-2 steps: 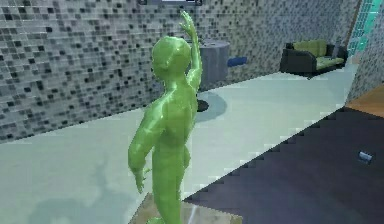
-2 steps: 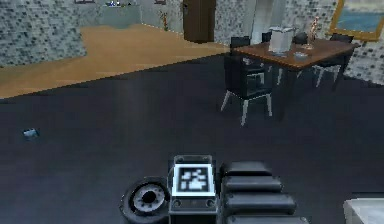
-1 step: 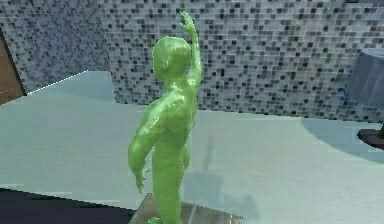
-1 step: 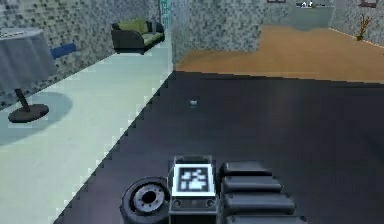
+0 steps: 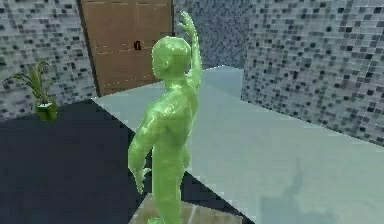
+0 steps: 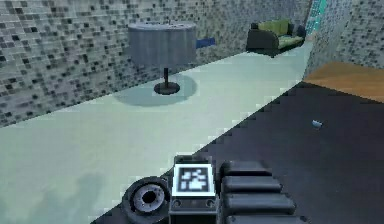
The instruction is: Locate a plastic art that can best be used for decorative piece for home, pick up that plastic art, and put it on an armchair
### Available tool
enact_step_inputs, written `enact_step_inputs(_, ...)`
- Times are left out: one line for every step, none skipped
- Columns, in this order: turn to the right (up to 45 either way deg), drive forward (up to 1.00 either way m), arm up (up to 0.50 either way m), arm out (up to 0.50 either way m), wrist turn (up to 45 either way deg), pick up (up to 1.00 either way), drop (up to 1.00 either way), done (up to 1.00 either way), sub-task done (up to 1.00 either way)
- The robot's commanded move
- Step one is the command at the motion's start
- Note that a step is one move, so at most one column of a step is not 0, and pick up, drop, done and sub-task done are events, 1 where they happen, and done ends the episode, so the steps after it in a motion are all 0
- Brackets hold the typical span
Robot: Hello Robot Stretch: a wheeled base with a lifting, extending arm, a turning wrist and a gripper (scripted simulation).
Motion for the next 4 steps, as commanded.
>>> enact_step_inputs(0.0,0.6,0.0,0.0,0.0,0.0,0.0,0.0,0.0)
enact_step_inputs(-42.0,0.0,0.0,0.0,0.0,0.0,0.0,0.0,0.0)
enact_step_inputs(0.0,0.65,0.0,0.0,0.0,0.0,0.0,0.0,0.0)
enact_step_inputs(-45.0,0.0,0.0,0.0,0.0,0.0,0.0,0.0,0.0)
